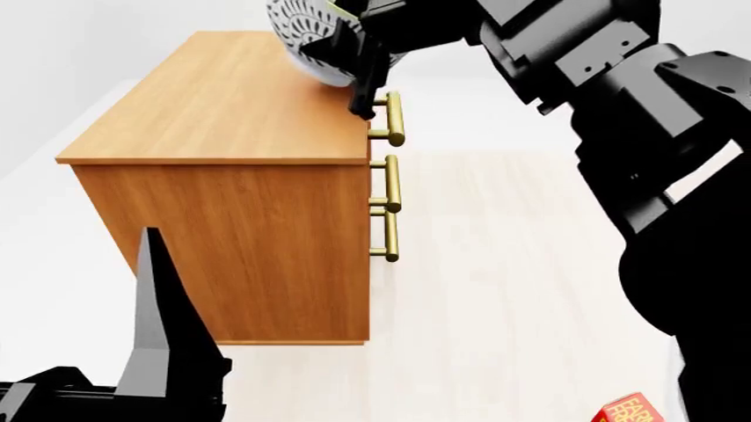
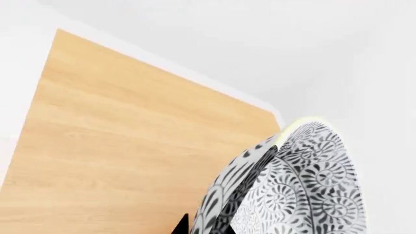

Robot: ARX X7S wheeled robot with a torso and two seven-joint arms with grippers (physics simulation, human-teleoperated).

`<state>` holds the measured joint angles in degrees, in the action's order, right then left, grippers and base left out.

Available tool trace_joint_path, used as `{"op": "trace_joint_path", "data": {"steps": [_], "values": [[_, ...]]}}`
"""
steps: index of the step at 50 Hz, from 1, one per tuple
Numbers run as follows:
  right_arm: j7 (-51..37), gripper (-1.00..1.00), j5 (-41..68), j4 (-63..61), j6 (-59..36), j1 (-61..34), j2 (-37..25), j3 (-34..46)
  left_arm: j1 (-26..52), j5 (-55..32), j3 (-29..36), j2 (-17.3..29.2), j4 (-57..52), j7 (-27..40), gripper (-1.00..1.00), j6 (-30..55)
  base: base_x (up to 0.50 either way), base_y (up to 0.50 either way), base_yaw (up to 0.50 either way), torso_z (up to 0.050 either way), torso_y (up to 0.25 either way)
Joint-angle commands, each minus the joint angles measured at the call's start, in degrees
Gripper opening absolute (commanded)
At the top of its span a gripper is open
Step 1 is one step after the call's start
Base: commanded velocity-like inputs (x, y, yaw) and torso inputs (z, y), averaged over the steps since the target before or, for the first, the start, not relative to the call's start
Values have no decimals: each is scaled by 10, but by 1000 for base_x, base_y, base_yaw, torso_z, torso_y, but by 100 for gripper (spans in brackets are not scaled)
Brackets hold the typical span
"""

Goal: Close the top drawer of the cabinet and put the bowl on top of it.

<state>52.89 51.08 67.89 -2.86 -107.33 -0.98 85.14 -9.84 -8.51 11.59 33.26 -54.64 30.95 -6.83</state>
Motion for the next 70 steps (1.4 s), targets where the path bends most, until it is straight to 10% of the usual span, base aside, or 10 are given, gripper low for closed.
{"op": "trace_joint_path", "data": {"steps": [1,39,40,70], "values": [[37,-100,35,-5,29,-3,10,4,-1,12,-7,-8,15,-9,100,-6,0,0,0,0,0],[131,-100,12,-34,14,22,10,12,-2,9,-9,-5,12,-3,100,-6,0,0,0,0,0],[135,100,18,-33,16,21,10,11,-2,8,-9,-5,13,-3,100,-6,0,0,0,0,0],[138,100,225,31,126,-40,10,11,-1,12,-3,-2,12,-1,100,-6,0,0,0,0,0]]}}
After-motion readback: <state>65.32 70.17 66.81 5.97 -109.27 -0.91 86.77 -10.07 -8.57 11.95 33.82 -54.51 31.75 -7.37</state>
